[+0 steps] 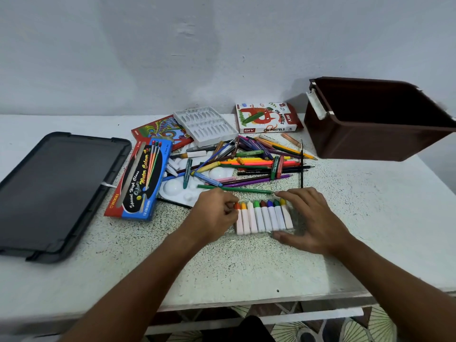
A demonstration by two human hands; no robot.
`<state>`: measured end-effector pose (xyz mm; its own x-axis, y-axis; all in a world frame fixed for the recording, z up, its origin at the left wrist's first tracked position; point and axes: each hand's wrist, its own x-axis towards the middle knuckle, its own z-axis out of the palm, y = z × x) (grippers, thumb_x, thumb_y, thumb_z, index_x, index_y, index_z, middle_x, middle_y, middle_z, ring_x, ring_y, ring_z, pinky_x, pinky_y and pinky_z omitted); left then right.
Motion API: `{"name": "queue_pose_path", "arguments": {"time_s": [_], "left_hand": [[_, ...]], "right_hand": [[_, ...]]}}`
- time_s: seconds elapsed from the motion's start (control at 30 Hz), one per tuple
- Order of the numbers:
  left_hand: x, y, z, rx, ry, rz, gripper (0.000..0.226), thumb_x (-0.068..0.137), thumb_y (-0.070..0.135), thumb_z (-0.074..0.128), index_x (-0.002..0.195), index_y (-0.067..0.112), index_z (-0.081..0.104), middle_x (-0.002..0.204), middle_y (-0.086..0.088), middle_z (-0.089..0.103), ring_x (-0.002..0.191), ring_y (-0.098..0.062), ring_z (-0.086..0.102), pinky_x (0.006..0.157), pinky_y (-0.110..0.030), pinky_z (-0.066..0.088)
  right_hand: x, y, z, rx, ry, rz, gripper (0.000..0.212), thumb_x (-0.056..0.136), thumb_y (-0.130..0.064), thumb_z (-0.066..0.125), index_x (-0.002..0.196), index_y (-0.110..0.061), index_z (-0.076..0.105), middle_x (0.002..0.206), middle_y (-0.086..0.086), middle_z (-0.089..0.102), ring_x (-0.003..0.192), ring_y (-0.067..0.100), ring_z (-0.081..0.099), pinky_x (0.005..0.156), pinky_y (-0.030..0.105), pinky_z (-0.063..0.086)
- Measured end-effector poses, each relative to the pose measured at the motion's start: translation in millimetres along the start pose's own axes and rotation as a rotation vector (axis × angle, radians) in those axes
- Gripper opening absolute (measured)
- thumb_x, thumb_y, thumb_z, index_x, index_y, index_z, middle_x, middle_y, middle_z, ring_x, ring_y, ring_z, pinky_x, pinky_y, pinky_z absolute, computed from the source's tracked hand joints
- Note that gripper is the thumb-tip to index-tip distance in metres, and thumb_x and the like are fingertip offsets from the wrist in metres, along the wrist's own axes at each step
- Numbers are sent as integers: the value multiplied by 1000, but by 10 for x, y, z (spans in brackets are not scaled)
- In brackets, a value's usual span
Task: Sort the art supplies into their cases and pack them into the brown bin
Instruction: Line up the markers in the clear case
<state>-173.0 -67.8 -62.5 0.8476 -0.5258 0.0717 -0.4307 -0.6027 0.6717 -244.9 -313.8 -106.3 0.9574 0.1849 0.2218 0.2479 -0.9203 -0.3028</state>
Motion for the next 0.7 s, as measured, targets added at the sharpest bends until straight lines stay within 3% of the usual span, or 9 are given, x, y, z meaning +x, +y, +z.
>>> {"name": "queue_pose_path", "arguments": {"time_s": [0.23,0.53,0.63,0.7], "left_hand": [[3,0,4,29,-25,-13,23,87,19,66,108,10,71,92,-3,64,82,-16,60,78,-30,50],[2,-26,2,-9,-13,-5,26,88,20,66,112,11,69,86,5,59,78,-8,58,74,-18,48],[-12,-46,-47,-94,48,-1,26,91,20,62,115,10,67,87,4,63,71,-2,57,65,-10,47],[15,-124,-170,-80,155,17,24,93,15,58,114,7,66,94,-2,65,74,-6,57,68,-14,48]], "right_hand": [[9,4,0,-7,0,-4,86,72,-81,50,138,-26,42,124,-5,50,112,15,41,90,33,35],[14,18,18,-10,-10,6,86,72,-82,48,138,-29,40,125,-5,50,113,15,41,90,34,36],[11,16,13,-7,-10,5,84,72,-81,49,138,-30,38,126,-5,51,112,16,42,90,35,38],[11,17,12,-14,-13,5,84,72,-81,49,138,-30,38,126,-5,51,112,15,42,90,35,39]]}}
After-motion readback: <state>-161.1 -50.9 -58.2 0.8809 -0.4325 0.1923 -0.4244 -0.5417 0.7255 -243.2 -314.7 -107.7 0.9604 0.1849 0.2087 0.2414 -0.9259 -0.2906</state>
